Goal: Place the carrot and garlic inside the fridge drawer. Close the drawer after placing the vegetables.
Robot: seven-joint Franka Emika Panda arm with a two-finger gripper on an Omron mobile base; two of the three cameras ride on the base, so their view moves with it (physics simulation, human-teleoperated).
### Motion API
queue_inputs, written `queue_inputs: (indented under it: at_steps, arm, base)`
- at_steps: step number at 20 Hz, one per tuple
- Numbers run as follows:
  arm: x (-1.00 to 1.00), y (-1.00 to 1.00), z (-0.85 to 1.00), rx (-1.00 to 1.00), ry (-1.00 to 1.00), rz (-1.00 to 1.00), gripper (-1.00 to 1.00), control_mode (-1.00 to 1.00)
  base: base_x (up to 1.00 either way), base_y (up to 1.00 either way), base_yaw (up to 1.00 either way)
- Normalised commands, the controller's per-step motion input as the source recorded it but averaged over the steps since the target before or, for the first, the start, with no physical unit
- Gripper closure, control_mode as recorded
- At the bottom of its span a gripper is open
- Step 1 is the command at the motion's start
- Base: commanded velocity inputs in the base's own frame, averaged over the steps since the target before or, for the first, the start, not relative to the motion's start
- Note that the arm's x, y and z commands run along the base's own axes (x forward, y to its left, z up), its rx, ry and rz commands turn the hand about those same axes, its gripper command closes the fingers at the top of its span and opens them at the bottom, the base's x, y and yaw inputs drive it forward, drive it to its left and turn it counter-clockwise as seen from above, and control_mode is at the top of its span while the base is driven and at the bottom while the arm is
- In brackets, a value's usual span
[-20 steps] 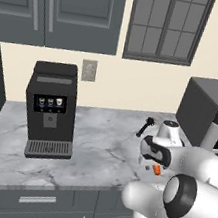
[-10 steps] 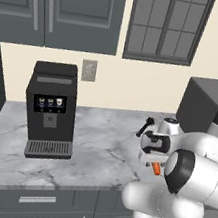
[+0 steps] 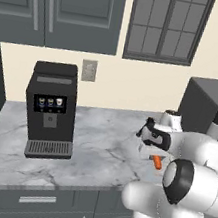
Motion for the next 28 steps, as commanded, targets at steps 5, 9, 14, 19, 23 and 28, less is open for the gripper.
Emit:
queue_inputs:
  at_steps: [5, 9, 14, 19, 23, 28]
  arm:
    - [-0.80, -0.05, 1.00, 0.00, -0.33, -0.11, 1.00, -1.00]
    - [-0.65, 0.02, 1.00, 0.00, -0.27, -0.04, 1.00, -1.00]
    - [-0.28, 0.27, 1.00, 0.00, -0.21, -0.01, 1.00, -1.00]
    - [-0.01, 0.31, 0.69, -0.03, -0.13, 0.00, 1.00, -1.00]
    - [0.00, 0.01, 0.00, 0.00, 0.00, 0.00, 1.00, -1.00]
    - [-0.08, 0.00, 0.00, 0.00, -0.02, 0.00, 1.00, 1.00]
  base:
    - [0.00, 0.00, 0.00]
    - [0.00, 0.00, 0.00]
    - [0.00, 0.00, 0.00]
    - [0.00, 0.00, 0.00]
    - [0.00, 0.00, 0.00]
    - [-0.07, 0.00, 0.00]
